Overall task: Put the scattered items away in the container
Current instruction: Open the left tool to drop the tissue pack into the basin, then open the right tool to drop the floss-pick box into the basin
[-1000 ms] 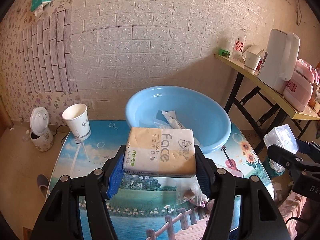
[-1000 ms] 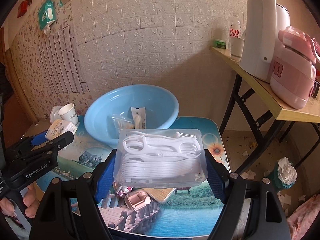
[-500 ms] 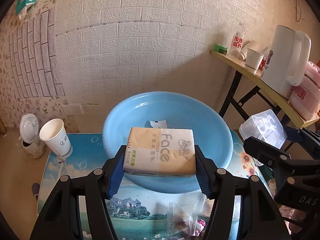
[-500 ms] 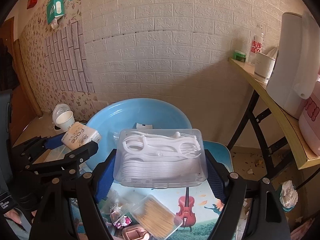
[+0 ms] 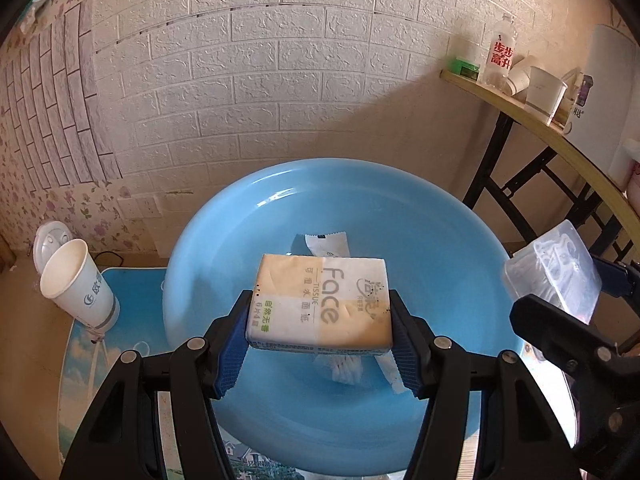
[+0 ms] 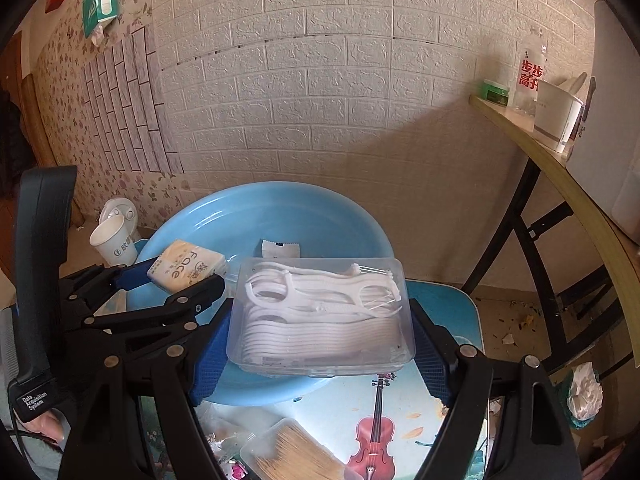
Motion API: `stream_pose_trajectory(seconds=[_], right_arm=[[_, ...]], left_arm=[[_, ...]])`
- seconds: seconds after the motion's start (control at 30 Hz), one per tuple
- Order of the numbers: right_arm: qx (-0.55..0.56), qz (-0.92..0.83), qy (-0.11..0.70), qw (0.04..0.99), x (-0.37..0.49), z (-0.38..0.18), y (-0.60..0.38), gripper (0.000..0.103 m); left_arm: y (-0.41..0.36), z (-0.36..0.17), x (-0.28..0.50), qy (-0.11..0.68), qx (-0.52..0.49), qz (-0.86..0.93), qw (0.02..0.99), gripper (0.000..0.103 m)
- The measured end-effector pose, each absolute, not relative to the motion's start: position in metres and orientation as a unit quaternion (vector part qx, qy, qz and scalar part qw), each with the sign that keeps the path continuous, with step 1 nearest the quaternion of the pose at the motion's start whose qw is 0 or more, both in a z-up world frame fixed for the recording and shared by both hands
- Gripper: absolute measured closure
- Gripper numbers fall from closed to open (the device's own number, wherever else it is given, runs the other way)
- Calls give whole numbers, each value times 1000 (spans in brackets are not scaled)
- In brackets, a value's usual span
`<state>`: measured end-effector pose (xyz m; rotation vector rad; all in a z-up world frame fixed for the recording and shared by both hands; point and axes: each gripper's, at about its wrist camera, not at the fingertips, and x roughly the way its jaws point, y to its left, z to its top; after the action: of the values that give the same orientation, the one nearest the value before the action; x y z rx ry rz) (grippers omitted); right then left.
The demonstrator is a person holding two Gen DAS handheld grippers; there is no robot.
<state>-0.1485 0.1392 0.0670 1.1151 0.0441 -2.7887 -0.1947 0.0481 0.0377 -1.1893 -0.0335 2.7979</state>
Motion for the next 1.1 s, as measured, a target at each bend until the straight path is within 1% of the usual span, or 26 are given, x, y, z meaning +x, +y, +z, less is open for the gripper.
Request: stream_pose_trajectory(seconds=[0.2, 0.33, 0.37, 0.47, 0.63, 0.7, 0.93, 0.97, 1.0, 1.03, 1.1], right_arm=[[376, -924, 17, 66, -154, 61, 138, 21], [379, -923, 17, 64, -158, 59, 138, 21], [380, -923, 16, 64, -159, 59, 138, 21], [381, -922, 15, 65, -157, 59, 137, 21], [383, -921, 17, 67, -159, 58, 136, 21], [385, -920, 16, 67, -159, 57, 136, 21], [381, -922, 14, 69, -161, 58, 136, 21], [381, -922, 15, 70, -161, 57, 135, 21], [382, -921, 17, 70, -162, 57, 134, 21], [383, -921, 18, 71, -162, 56, 133, 21], [385, -920, 23, 72, -164, 53, 130, 21]], left_arm=[[47, 26, -205, -12, -408, 912, 46, 42], [46, 27, -201, -1, -399, 916, 44, 41], [45, 27, -200, 2, -398, 916, 43, 40], [41, 30, -198, 7, -389, 921, 36, 28], [35, 37, -194, 5, -379, 924, 41, 24], [31, 39, -190, 2, -374, 927, 38, 19], [16, 44, -180, -7, -360, 933, 24, 17], [13, 44, -179, -9, -358, 933, 22, 16], [11, 45, -177, -12, -357, 934, 20, 11], [8, 45, -176, -15, -355, 935, 17, 10], [4, 45, -174, -19, -351, 936, 14, 9]])
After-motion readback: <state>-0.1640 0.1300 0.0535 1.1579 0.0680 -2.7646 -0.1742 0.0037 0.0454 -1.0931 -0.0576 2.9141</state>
